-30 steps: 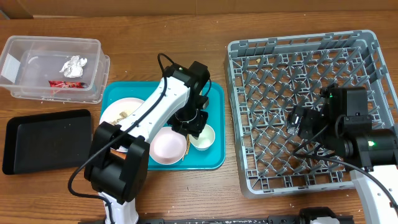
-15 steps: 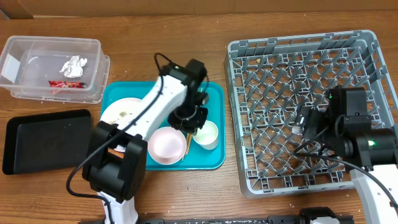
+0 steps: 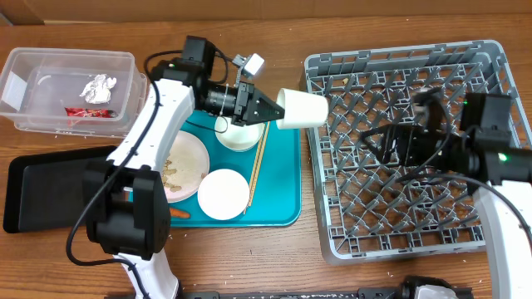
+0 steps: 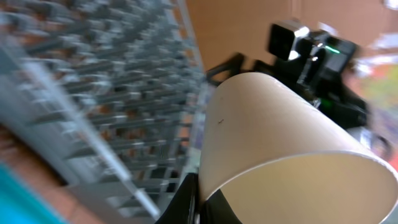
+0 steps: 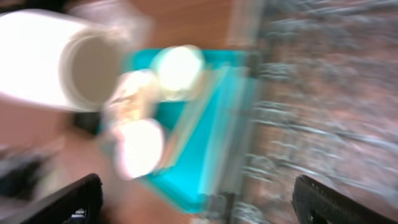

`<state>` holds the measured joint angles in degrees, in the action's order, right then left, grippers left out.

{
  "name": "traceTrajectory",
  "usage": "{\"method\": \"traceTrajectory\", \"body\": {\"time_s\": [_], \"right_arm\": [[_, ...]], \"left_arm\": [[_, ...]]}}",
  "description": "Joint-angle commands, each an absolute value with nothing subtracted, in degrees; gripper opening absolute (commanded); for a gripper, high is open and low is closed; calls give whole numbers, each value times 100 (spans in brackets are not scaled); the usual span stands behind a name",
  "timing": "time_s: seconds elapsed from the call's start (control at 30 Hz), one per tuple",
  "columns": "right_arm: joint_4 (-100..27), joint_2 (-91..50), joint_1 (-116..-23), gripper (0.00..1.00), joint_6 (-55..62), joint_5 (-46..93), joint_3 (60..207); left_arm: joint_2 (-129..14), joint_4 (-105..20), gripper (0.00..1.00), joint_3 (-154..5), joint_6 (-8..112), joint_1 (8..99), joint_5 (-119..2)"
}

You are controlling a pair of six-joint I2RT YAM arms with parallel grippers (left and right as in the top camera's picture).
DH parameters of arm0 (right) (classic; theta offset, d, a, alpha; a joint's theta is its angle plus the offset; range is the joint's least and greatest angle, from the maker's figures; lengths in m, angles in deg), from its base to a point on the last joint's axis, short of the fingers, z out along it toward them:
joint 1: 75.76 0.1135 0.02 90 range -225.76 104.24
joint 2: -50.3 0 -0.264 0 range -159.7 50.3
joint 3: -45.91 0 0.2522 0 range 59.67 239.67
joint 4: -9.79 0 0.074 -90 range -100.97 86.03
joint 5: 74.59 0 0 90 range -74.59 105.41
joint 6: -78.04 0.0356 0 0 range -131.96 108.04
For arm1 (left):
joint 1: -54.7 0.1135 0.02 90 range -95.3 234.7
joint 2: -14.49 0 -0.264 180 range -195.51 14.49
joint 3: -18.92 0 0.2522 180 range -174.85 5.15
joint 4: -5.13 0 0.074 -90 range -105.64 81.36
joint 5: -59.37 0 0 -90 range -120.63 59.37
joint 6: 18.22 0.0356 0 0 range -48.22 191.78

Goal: Sort waste into correct bins and load items into the dishwasher
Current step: 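Lift the white cup and pass it to the right gripper, then place the white cup in the rack's front right with the right gripper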

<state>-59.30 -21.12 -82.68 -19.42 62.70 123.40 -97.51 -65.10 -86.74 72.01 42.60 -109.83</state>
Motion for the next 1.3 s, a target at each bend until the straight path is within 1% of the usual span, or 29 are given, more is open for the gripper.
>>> {"method": "traceTrajectory", "body": {"time_s": [0.0,0.5,0.63,0.87,0.97,1.03,1.13,1.27], "right_arm": [[-5841,-2335,-8205,100,-3151,9360,12458],[-5607,-2453,-8150,100,-3151,9483,12458],[-5611,-2453,-8150,94,-3149,9485,12458],[-5797,-2453,-8150,89,-3151,9487,12458],[-5854,-2451,-8150,82,-3151,9485,12458],[-5873,-2451,-8150,81,-3149,9485,12458],[-5915,-2453,-8150,77,-3151,9485,12458],[-5915,-2451,-8150,73,-3151,9489,12458]], "left_arm": [[-9791,-6486,4,-8779,7442,4020,-11859],[-9791,-6486,4,-8779,7348,3187,-11770],[-9791,-6364,4,-8779,7345,3054,-11767],[-9791,-5964,4,-8779,6998,3030,-11767],[-9791,-5756,4,-8779,6801,3027,-11763],[-9791,-5638,4,-8779,6703,3030,-11763],[-9791,-5514,4,-8779,6572,3027,-11763],[-9791,-5479,4,-8779,6530,3027,-11763]]}}
